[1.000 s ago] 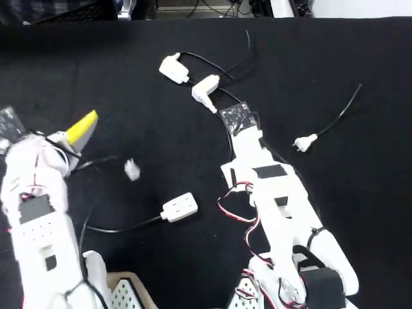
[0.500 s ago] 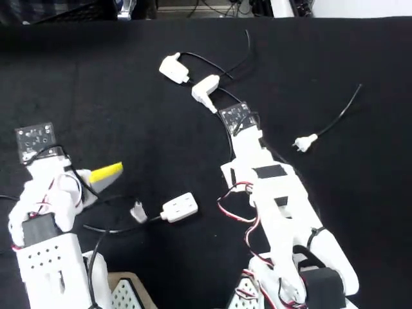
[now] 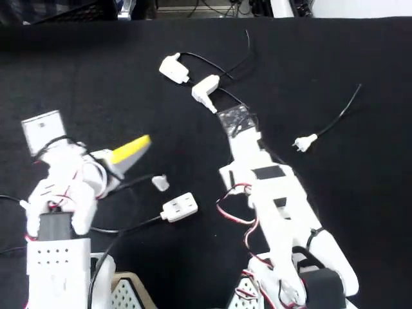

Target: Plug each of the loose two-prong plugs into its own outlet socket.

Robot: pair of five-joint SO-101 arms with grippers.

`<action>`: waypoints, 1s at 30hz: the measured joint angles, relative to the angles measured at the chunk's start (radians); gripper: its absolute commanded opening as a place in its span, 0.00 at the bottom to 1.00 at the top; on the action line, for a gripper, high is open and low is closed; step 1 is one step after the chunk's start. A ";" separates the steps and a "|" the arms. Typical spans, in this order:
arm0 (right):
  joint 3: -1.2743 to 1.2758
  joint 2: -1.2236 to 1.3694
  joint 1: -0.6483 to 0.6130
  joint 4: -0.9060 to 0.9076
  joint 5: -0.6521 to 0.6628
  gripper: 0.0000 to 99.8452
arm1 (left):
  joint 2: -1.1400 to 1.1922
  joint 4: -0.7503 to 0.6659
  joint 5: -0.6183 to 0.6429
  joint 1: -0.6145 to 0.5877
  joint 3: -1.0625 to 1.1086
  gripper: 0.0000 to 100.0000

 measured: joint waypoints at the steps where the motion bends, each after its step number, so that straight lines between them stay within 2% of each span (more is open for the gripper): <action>1: 0.003 -0.017 -0.020 0.006 0.008 0.17 | 0.000 -0.011 0.012 0.026 0.000 0.52; 11: 0.169 -0.471 -0.255 0.120 0.012 0.17 | 0.000 -0.135 0.060 0.037 0.066 0.52; 16: 0.195 -0.667 -0.330 0.242 0.012 0.20 | 0.000 -0.157 0.068 0.037 0.083 0.52; 19: 0.201 -0.735 -0.364 0.281 0.012 0.25 | 0.000 -0.157 0.068 0.037 0.083 0.52; 25: 0.201 -0.767 -0.526 0.282 0.012 0.25 | 0.000 -0.160 0.077 0.037 0.083 0.52; 30: 0.210 -0.767 -0.551 0.230 0.009 0.25 | 0.000 -0.160 0.115 0.037 0.083 0.52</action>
